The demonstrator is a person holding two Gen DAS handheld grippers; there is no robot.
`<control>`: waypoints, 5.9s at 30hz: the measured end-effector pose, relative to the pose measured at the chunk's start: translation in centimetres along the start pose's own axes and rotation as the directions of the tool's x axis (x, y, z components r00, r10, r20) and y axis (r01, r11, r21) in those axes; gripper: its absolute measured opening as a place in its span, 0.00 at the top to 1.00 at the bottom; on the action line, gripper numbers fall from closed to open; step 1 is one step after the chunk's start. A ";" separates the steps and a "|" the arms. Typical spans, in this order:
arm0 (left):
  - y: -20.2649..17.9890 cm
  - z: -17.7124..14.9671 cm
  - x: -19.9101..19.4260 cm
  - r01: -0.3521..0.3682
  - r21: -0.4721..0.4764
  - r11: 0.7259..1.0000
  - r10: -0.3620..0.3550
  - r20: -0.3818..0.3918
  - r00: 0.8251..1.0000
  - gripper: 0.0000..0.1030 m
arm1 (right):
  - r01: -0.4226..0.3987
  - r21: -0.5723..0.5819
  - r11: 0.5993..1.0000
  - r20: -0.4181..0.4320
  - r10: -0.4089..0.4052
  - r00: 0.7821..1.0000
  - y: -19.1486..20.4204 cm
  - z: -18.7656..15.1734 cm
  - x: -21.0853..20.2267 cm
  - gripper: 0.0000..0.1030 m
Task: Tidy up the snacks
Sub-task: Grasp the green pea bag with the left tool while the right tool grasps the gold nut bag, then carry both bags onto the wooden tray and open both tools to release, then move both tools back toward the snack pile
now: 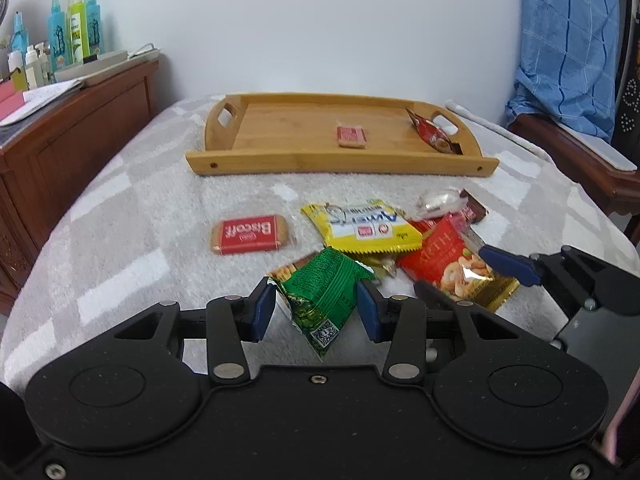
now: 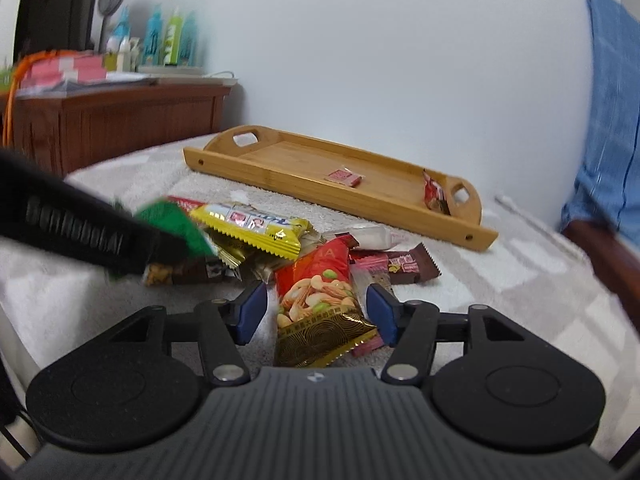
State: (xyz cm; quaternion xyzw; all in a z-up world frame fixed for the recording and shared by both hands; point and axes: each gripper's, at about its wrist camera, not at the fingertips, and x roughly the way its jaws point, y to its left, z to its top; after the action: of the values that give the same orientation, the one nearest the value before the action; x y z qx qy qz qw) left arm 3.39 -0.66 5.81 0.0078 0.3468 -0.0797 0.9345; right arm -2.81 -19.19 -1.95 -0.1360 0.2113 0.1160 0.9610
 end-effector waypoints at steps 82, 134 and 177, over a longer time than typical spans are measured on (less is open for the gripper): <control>0.6 15.9 20.7 -0.115 -0.276 0.954 0.113 -0.024 0.993 0.59 | -0.037 0.488 0.872 0.018 0.032 0.999 -14.1 7.8 16.9 0.50; -1.3 10.5 8.6 -0.088 -0.045 0.995 0.089 0.023 0.996 0.09 | -0.038 0.403 0.914 0.106 -0.005 0.994 -11.8 6.1 6.3 0.07; -2.9 4.9 7.4 0.010 -0.033 0.999 -0.011 -0.038 0.999 0.09 | 0.000 0.167 0.986 -0.087 0.015 0.996 -4.5 0.9 2.0 0.08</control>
State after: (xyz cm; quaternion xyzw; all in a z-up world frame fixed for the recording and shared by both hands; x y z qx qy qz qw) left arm 11.64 -4.92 4.91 -0.0079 0.3660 -0.0785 0.9273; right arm 0.52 -22.85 -1.10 -0.0594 0.2628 0.0953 0.9583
